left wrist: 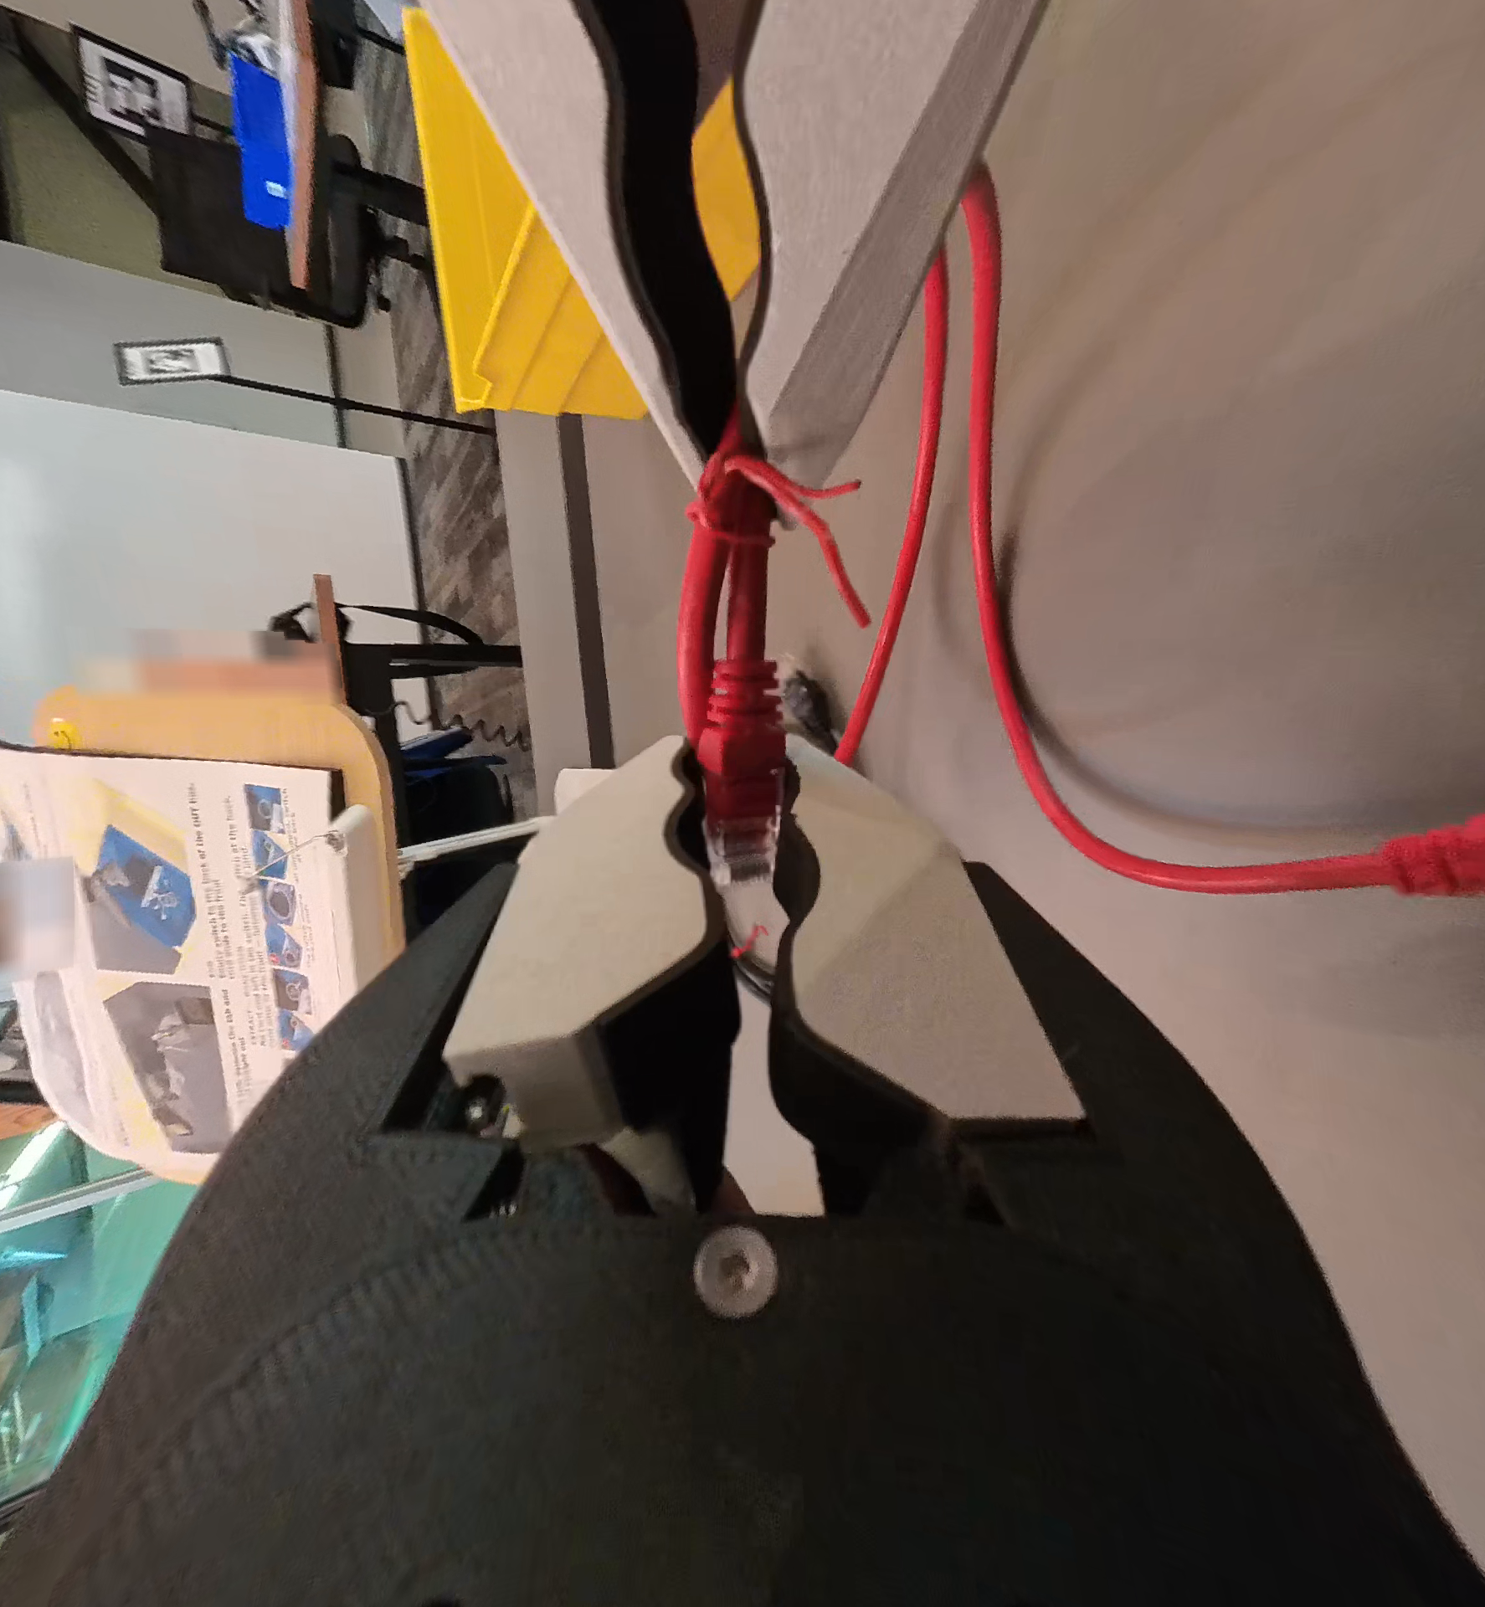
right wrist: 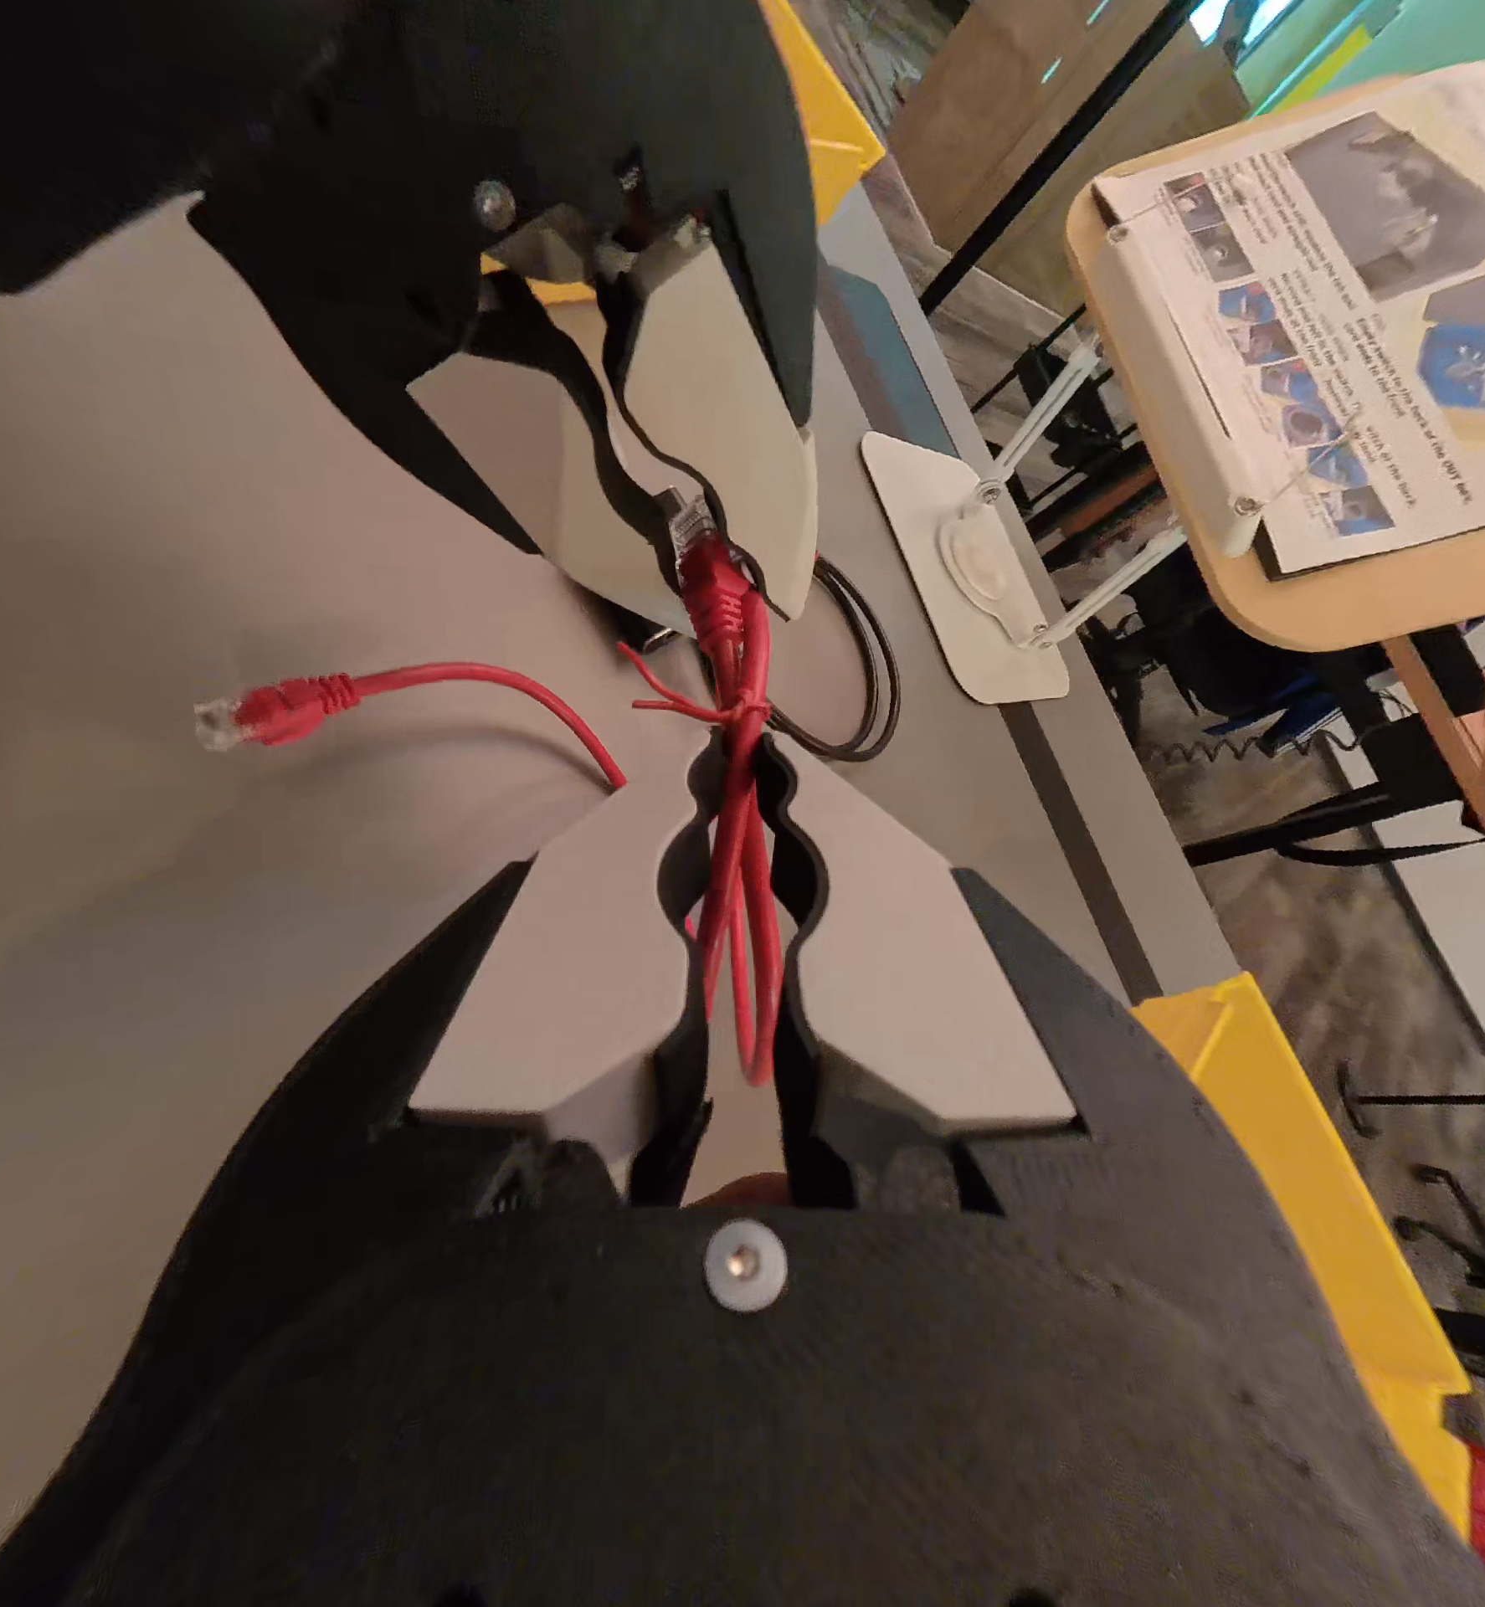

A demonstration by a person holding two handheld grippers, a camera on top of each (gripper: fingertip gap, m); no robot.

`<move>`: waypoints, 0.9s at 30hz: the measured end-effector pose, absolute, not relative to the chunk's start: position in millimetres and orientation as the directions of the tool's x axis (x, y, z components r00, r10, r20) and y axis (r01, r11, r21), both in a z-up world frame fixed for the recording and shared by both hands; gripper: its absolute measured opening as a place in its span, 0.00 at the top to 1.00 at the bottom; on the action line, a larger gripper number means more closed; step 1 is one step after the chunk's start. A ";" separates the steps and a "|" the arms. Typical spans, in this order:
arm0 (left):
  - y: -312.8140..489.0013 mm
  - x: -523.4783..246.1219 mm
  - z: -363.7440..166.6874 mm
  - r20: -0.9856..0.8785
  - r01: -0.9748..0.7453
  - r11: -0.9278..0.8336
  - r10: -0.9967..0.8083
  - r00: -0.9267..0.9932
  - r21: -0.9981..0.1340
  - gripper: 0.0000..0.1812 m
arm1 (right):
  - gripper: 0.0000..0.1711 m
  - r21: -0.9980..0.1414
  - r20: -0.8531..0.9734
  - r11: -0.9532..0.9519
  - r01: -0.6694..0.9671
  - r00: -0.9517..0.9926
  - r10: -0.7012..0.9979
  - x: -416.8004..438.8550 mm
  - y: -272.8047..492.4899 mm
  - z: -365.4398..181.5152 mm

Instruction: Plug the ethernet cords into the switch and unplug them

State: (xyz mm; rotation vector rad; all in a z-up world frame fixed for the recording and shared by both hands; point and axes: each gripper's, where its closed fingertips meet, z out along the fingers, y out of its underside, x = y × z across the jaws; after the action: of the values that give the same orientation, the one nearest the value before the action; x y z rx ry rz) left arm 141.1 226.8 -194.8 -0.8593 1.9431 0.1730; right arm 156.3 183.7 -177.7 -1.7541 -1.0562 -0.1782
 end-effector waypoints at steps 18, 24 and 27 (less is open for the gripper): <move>214.3 147.7 -167.6 -0.957 -0.475 0.859 -0.270 -0.106 -0.190 0.95 | 0.88 -0.858 0.372 -0.069 0.509 0.708 0.600 158.0 168.4 -156.6; 200.0 139.6 -153.2 -0.976 -0.329 0.937 -0.170 -0.136 -0.117 0.95 | 0.88 -0.913 0.294 0.020 0.407 0.624 0.724 169.0 161.8 -103.7; 190.3 135.7 -148.5 -0.981 -0.257 0.964 -0.105 -0.164 -0.060 0.95 | 0.84 -0.820 0.398 0.057 0.570 0.496 0.772 163.0 172.6 -121.2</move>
State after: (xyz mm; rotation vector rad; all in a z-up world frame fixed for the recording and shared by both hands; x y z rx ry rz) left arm 135.7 190.3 -148.5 -0.2720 1.7380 0.1368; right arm 163.0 172.6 -121.2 -1.6208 -1.1751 0.2251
